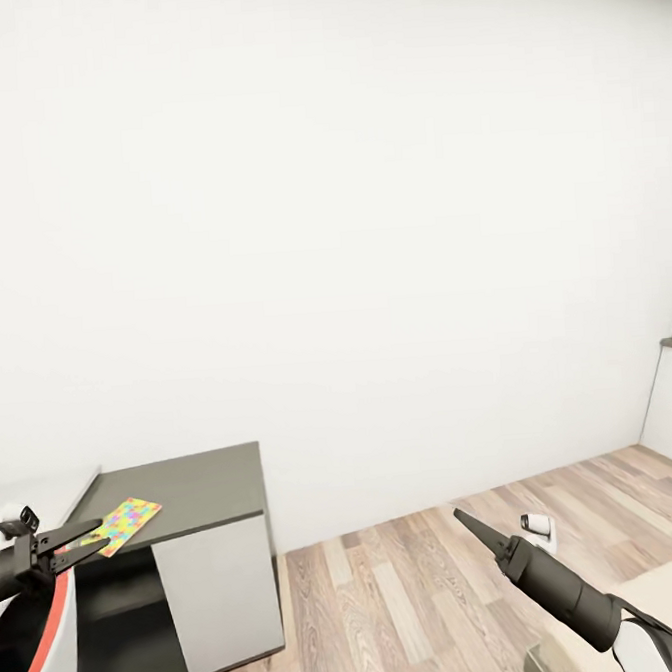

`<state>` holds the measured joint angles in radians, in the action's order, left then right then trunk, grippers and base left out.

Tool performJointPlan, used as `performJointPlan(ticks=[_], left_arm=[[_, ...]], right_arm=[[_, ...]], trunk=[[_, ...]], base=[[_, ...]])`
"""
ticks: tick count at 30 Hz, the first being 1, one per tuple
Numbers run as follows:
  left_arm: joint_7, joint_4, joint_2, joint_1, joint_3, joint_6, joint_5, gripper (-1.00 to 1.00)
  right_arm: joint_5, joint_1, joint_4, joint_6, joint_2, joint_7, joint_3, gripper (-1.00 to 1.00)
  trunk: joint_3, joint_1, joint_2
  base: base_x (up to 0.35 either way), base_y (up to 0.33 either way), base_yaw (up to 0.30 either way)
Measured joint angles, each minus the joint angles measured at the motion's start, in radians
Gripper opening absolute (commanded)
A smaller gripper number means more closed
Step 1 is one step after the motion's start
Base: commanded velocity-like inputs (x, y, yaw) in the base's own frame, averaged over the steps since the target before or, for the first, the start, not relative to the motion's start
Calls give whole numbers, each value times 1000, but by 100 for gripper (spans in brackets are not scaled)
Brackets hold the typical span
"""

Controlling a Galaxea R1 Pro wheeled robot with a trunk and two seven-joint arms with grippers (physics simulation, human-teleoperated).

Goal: Put all the toys in the child's room - the three board games (two on the bed and one on the table), the two jigsaw puzzles on the table, and the tennis ball on the table - inside the toy box on the table in the child's room.

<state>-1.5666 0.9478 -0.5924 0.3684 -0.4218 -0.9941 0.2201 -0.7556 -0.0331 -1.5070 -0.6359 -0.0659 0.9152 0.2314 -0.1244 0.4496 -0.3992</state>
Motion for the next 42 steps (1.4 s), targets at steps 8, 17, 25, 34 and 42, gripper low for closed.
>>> performJointPlan(ticks=[8, 17, 25, 34, 42], left_arm=[[0, 0, 0, 0, 1, 0, 0, 100], [0, 0, 0, 0, 2, 0, 0, 100], [0, 0, 1, 0, 4, 0, 0, 100], [0, 0, 2, 0, 7, 1, -1, 100], [0, 0, 2, 0, 8, 2, -2, 100]], right_arm=[[0, 0, 0, 0, 0, 0, 0, 100], [0, 0, 0, 0, 0, 0, 1, 100], [-1, 0, 17, 0, -1, 1, 7, 100], [-2, 0, 40, -1, -1, 1, 26, 100], [-3, 0, 41, -1, -1, 1, 27, 100]], trunk=[[0, 0, 0], [0, 0, 0], [0, 0, 0], [0, 0, 0], [0, 0, 0]], base=[[0, 0, -281], [0, 0, -281], [0, 0, -281], [0, 0, -281], [0, 0, -281]])
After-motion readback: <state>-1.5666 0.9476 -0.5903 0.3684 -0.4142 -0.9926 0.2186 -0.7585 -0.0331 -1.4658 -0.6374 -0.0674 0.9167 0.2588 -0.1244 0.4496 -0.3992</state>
